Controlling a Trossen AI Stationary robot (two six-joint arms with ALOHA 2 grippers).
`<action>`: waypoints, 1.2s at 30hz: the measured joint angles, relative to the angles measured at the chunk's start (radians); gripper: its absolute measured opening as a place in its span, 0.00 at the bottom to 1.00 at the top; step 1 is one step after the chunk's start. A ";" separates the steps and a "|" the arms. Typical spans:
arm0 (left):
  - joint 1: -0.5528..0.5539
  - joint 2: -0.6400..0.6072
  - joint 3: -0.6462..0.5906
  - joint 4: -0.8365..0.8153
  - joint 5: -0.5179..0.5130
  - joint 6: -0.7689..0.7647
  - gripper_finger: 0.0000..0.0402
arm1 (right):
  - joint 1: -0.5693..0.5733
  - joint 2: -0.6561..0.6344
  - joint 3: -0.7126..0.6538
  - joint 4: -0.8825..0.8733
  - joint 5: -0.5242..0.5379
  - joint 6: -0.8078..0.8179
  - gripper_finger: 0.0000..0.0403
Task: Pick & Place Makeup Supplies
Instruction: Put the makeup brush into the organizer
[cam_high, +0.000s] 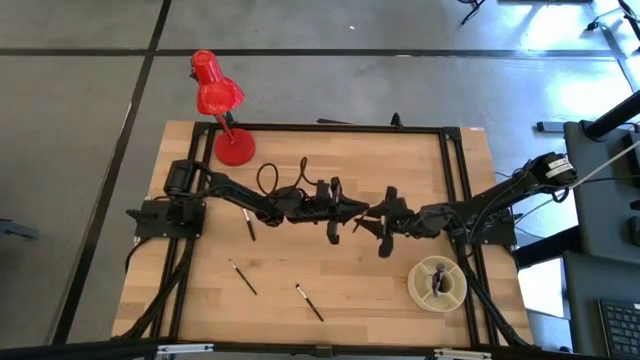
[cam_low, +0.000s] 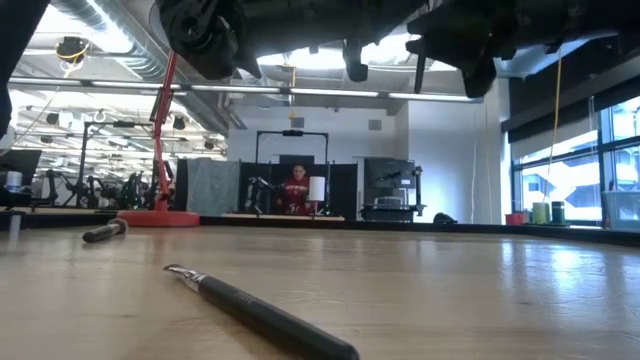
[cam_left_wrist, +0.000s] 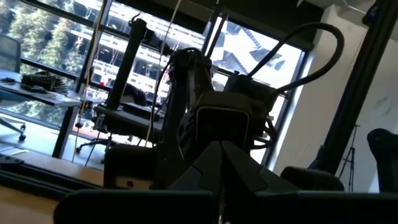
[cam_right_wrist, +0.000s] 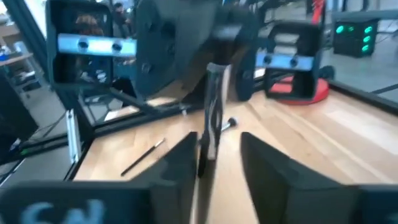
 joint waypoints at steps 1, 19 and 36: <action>0.000 0.000 0.000 -0.006 0.000 0.002 0.01 | 0.000 0.000 0.000 0.009 0.015 -0.001 0.23; 0.010 -0.016 -0.001 -0.259 0.031 0.102 0.19 | 0.199 -0.105 0.211 -0.715 0.401 0.157 0.06; -0.079 -0.239 -0.001 -0.910 -0.013 0.336 0.33 | 0.666 -0.094 0.532 -1.478 0.356 0.711 0.06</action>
